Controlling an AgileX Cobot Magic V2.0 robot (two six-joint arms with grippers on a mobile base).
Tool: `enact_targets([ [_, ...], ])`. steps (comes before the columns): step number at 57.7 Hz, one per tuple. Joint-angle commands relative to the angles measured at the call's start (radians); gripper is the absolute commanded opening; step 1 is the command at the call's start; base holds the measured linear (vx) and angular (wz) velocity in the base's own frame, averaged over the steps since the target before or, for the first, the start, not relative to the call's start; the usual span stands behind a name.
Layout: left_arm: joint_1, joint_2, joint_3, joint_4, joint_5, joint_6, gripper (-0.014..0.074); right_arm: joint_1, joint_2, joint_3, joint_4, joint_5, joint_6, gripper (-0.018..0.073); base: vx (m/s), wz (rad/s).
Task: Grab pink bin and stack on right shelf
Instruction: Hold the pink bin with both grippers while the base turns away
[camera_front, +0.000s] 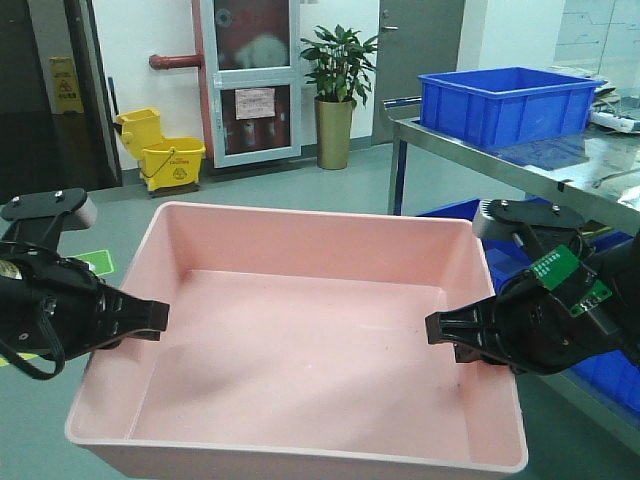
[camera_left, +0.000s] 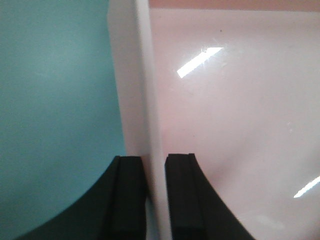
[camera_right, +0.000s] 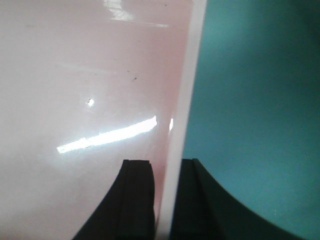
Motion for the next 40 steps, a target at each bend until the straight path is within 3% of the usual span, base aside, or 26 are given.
enact_targets([
  [1, 0.003, -0.038, -0.032, -0.02, -0.074, 0.014, -0.0001, -0.01, -0.04, -0.033, -0.025, -0.064, -0.029, -0.0008, 0.41, -0.04],
  [16, 0.003, -0.038, -0.032, -0.02, -0.074, 0.014, -0.0001, -0.01, -0.04, -0.033, -0.025, -0.064, -0.029, -0.0008, 0.42, -0.15],
  [40, 0.003, -0.038, -0.032, -0.02, -0.074, 0.014, -0.0001, -0.01, -0.04, -0.033, -0.025, -0.064, -0.029, -0.0008, 0.44, -0.37],
])
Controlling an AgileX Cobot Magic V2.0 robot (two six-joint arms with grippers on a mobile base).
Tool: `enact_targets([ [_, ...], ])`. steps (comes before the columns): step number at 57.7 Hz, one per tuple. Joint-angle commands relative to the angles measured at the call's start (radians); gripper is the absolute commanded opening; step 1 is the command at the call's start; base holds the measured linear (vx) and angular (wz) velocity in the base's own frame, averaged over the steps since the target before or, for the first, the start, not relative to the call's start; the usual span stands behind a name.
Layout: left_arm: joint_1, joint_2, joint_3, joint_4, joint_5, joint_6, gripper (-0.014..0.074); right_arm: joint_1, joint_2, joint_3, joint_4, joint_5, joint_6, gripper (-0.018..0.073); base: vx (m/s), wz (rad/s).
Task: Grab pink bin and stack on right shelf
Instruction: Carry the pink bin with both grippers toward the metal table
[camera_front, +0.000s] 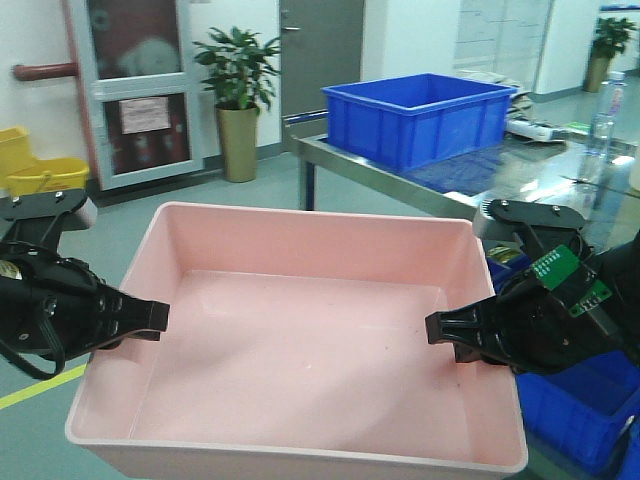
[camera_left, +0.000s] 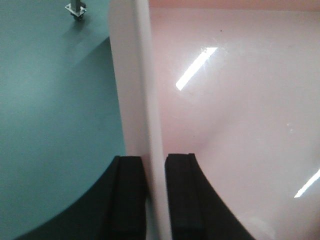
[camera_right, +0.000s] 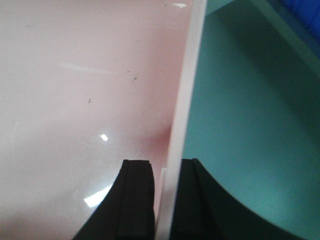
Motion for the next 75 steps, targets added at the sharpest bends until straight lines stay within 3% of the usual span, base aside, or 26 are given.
enact_targets([
  [1, 0.003, -0.038, -0.032, -0.021, -0.074, 0.014, -0.0001, -0.01, -0.04, -0.033, -0.027, -0.064, -0.029, -0.0008, 0.43, -0.38],
  [75, 0.003, -0.038, -0.032, -0.021, -0.074, 0.014, -0.0001, -0.01, -0.04, -0.033, -0.027, -0.067, -0.029, -0.0008, 0.42, -0.35],
])
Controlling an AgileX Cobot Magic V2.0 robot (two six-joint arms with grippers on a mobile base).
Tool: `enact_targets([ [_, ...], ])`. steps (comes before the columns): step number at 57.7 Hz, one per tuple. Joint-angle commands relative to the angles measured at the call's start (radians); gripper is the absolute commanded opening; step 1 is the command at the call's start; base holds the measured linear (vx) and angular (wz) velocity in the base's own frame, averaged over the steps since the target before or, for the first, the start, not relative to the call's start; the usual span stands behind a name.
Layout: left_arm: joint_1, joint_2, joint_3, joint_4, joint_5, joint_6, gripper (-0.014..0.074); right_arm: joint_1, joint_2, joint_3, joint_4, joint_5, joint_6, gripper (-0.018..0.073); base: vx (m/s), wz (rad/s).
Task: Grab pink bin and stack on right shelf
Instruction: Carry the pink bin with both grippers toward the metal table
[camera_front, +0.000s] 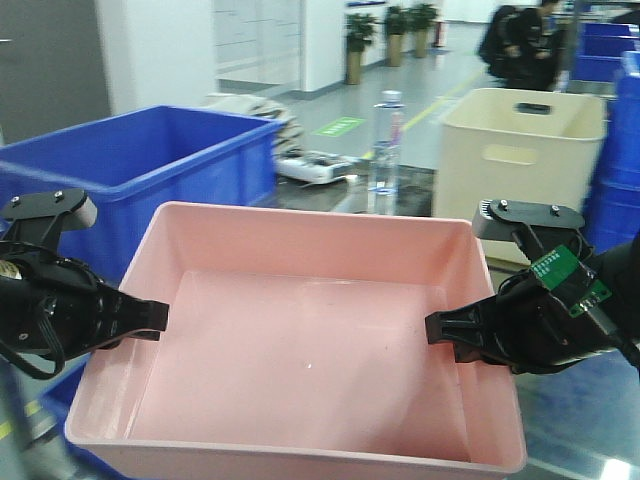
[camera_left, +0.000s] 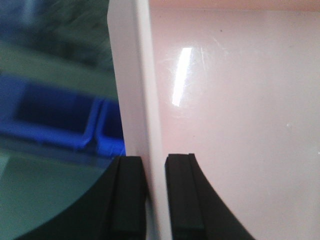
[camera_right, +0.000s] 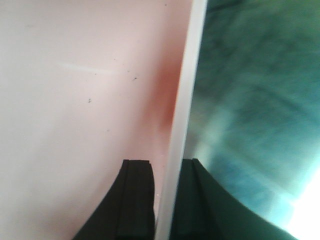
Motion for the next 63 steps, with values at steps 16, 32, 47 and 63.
enact_targets([
  [16, 0.003, -0.038, -0.032, -0.021, -0.074, 0.014, -0.0001, -0.01, -0.04, -0.033, -0.027, -0.068, -0.029, -0.0008, 0.34, -0.7],
  [32, 0.003, -0.038, -0.032, -0.021, -0.075, 0.013, -0.0001, -0.01, -0.04, -0.033, -0.027, -0.068, -0.029, -0.0008, 0.26, -0.59],
  [47, 0.003, -0.037, -0.032, -0.021, -0.075, 0.013, -0.0001, -0.01, -0.04, -0.033, -0.027, -0.063, -0.029, -0.0008, 0.14, -0.24],
  [63, 0.003, -0.037, -0.032, -0.021, -0.074, 0.013, -0.0001, -0.01, -0.04, -0.033, -0.027, -0.064, -0.029, -0.0008, 0.04, -0.07],
])
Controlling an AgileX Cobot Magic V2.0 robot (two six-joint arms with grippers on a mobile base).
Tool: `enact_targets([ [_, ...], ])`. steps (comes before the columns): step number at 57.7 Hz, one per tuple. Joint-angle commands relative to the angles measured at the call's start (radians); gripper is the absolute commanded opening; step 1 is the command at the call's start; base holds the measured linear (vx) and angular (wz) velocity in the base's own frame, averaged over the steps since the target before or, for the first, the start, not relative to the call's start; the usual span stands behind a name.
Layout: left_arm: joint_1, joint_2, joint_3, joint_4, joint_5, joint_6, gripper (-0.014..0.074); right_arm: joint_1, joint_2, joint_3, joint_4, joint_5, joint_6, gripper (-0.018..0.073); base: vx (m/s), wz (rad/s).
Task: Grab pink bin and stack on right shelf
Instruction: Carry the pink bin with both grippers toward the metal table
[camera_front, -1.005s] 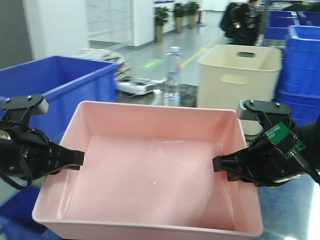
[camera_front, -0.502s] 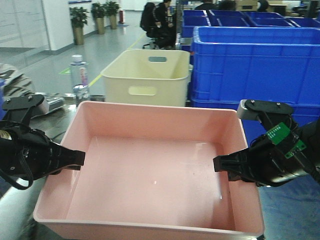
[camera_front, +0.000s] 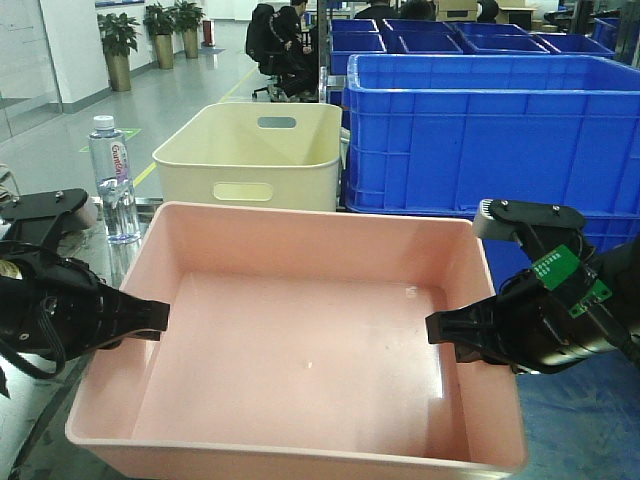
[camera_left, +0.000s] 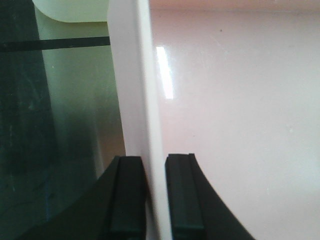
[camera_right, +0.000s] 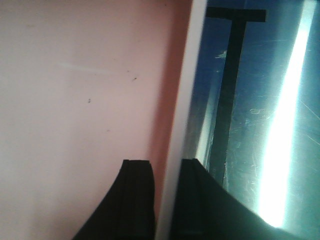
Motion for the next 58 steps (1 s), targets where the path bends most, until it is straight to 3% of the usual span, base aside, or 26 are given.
enact_targets([
  [1, 0.003, -0.037, -0.032, -0.019, -0.073, 0.013, -0.0001, -0.01, -0.04, -0.033, -0.025, -0.064, -0.029, -0.0008, 0.01, -0.04],
  [43, 0.003, -0.036, -0.032, -0.028, -0.084, 0.015, -0.0001, -0.01, -0.024, -0.033, -0.026, -0.075, -0.029, -0.0008, 0.0, 0.0],
  [58, 0.004, 0.074, -0.032, -0.02, -0.06, 0.016, 0.0006, -0.01, 0.068, -0.033, -0.033, -0.07, -0.059, 0.0, 0.0, 0.0],
])
